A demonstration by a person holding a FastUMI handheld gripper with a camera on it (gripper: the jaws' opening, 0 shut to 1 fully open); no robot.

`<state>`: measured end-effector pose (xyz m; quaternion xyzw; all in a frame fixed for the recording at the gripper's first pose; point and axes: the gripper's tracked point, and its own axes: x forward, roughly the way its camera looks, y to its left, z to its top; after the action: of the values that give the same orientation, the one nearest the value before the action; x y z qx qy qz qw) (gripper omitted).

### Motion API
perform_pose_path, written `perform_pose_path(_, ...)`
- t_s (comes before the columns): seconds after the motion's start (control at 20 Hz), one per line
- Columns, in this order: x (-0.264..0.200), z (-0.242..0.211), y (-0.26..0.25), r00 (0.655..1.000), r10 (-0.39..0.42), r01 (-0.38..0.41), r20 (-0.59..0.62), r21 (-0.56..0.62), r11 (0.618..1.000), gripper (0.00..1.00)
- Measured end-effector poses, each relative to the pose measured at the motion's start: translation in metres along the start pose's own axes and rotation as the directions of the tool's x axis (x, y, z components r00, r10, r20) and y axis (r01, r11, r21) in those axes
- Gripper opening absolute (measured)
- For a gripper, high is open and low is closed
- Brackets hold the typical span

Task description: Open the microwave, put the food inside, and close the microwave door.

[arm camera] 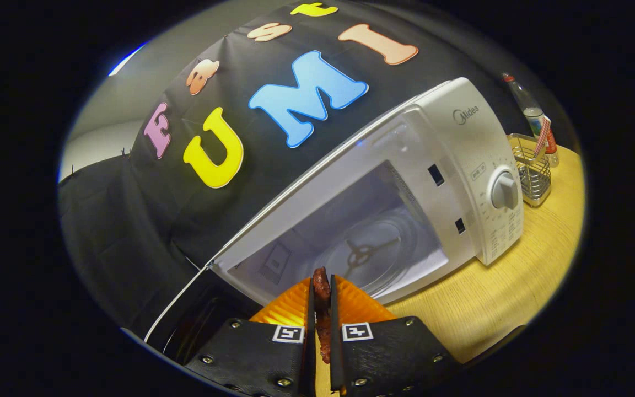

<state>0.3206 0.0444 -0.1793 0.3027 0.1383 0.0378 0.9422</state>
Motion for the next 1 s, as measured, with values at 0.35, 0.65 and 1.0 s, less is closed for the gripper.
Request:
perform_pose_path(0.35,0.054,0.007,0.004,0.998,-0.042,0.04,0.037,0.053,0.998,0.11)
perform_pose_path(0.65,0.098,-0.002,-0.011,0.999,-0.036,0.031,0.024,0.163,0.986,0.1)
perform_pose_path(1.0,0.124,-0.003,-0.024,0.987,-0.083,0.061,0.139,0.151,0.987,0.22)
